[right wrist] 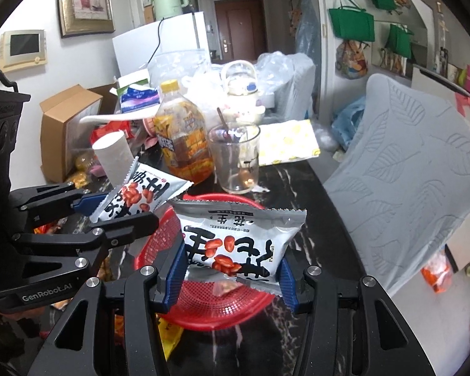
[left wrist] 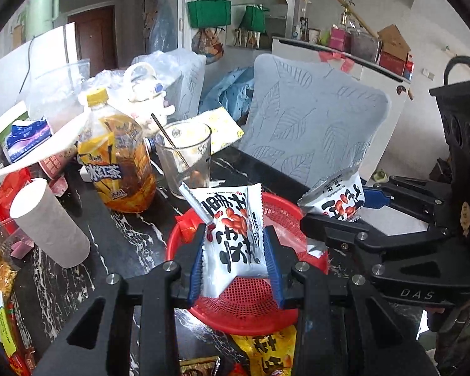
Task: Organize snacks
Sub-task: 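Open both grippers to drop the peanut packets into the basket, then withdraw both grippers from the basket toward the remaining snacks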
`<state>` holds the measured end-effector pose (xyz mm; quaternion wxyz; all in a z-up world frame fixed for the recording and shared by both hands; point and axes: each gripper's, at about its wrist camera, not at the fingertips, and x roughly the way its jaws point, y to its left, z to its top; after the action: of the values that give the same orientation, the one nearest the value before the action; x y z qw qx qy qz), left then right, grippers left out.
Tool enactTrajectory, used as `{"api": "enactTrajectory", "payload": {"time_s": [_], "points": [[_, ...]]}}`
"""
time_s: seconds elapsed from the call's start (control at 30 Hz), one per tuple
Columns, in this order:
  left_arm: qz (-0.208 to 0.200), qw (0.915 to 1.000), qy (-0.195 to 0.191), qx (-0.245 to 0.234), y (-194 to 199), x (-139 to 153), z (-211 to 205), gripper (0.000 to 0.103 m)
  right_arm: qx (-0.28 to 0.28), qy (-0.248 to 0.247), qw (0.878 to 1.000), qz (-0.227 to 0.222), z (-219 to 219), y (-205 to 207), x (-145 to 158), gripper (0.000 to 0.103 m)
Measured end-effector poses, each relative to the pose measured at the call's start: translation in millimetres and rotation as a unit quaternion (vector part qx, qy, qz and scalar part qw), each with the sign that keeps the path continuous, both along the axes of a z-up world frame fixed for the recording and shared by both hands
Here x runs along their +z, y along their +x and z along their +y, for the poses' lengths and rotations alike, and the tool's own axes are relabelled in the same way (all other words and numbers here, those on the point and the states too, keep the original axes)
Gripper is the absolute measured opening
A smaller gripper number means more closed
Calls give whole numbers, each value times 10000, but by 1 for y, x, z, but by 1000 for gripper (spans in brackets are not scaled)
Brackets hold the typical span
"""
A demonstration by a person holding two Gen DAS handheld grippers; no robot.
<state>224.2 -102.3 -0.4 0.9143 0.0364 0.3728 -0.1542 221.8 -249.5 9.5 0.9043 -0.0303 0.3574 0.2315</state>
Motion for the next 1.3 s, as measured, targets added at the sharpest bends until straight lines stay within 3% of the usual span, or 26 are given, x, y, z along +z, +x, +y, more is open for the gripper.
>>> {"api": "enactTrajectory", "payload": {"time_s": [0.1,0.33,0.73,1.3], "points": [[179,9998,80,64,8,-10,-1,39,4,-57,9999,102,3,6,-9,51],[325,9985,152,406,18,-21,8,77,-183,-197,9993,250,0,11,-18,64],[13,9981,254,562,1,5,11,77,-254,-193,9994,160,-1,1,-5,66],[-886,9928,311,749,-79,75,13,77,-277,-161,9968,-730,-2,-68,69,66]]}}
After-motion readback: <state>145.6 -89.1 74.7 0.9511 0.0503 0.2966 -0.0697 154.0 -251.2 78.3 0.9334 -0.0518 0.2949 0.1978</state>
